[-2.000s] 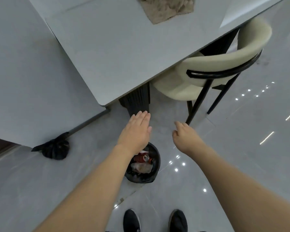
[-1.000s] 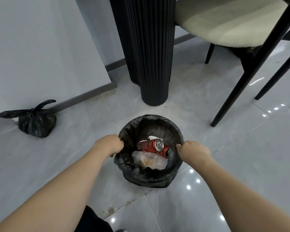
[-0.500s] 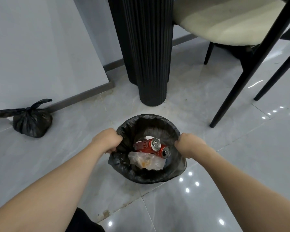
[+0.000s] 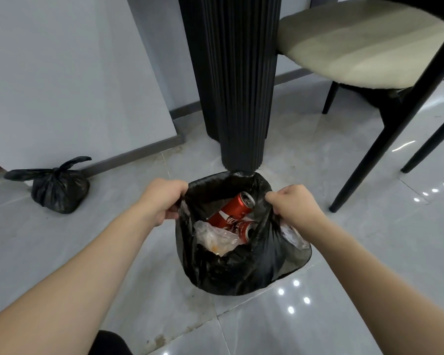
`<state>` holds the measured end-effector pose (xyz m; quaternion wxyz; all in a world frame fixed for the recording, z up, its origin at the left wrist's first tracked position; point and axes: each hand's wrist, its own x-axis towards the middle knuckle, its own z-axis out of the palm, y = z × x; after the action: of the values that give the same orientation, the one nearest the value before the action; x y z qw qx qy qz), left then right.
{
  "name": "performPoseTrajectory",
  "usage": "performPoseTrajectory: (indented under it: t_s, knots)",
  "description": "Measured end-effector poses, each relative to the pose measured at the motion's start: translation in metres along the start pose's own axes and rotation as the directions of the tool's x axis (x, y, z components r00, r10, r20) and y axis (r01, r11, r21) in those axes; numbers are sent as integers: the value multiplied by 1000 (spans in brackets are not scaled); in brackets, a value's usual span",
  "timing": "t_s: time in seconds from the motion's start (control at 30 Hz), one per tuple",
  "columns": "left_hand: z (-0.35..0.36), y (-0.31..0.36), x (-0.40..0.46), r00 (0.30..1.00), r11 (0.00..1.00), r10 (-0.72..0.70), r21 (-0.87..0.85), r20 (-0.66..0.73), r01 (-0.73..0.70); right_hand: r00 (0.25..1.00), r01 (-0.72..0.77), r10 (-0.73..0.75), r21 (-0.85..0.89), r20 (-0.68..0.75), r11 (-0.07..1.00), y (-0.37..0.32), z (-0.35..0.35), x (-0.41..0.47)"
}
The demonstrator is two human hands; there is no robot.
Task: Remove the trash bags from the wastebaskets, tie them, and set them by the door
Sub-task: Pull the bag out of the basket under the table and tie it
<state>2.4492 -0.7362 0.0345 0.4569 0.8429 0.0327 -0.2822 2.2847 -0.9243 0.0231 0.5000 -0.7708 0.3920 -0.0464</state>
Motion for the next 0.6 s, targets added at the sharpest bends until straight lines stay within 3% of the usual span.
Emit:
performPoseTrajectory:
  t_s: [0.13, 0.33, 0.6]
  knots:
    - [-8, 9, -2, 999, 994, -39, -100, 5, 39, 1000, -20, 23, 199, -13, 980, -9, 2, 1]
    - [-20, 24, -10, 982, 953, -53, -286, 183, 105, 998, -53, 43, 411, 35, 910, -22, -3, -6]
    - [-33, 83, -49, 952, 876, 166, -482, 256, -23, 996, 83, -47, 538, -81, 839, -53, -42, -15]
